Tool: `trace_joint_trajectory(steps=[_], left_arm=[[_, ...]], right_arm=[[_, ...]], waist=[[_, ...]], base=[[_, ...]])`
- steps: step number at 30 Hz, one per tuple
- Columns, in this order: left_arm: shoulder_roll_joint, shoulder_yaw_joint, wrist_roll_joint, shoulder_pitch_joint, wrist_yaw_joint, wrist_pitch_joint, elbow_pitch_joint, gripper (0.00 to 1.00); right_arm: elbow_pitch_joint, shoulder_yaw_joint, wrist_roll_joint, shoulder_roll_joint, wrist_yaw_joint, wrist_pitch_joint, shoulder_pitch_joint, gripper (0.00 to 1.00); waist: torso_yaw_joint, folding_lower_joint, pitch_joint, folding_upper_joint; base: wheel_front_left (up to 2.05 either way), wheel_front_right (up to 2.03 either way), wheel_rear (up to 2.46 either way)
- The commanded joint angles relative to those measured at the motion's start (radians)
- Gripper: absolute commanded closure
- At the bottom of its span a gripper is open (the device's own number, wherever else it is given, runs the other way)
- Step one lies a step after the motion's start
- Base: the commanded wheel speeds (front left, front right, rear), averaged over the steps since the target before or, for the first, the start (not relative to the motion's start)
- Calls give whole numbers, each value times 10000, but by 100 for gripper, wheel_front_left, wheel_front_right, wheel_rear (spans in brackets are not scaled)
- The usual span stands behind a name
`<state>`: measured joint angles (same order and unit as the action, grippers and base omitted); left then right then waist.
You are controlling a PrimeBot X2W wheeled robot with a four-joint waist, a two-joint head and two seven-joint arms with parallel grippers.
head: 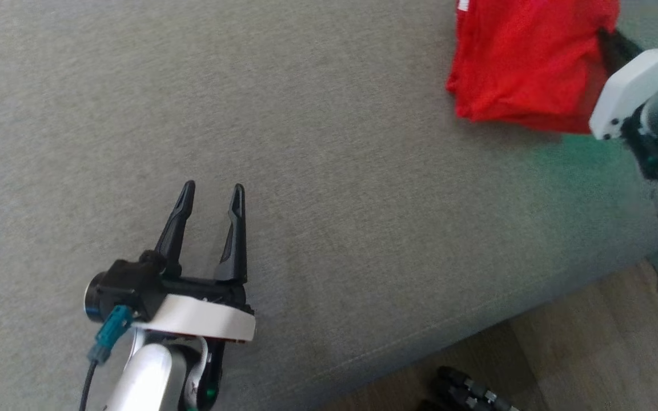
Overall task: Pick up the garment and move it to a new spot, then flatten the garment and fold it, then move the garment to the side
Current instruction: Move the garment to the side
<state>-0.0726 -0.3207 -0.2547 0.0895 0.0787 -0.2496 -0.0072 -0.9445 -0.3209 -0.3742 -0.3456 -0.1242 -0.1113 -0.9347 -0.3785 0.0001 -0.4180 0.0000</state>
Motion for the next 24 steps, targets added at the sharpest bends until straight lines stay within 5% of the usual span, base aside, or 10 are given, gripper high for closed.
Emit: trace_joint_trajectory(steps=[1, 24], left_arm=[[-29, 219, 102, 206, 23, -122, -310, 0], [175, 104, -72, 122, 66, -122, -463, 0]], right_arm=[[68, 99, 326, -257, -65, 211, -344, 100], [-2175, 2500, 4363, -1720, -65, 404, -1953, 100]], waist=[[244, -1, -12, 0], [1943, -1, -49, 0]], base=[[0, 0, 0], [0, 0, 0]])
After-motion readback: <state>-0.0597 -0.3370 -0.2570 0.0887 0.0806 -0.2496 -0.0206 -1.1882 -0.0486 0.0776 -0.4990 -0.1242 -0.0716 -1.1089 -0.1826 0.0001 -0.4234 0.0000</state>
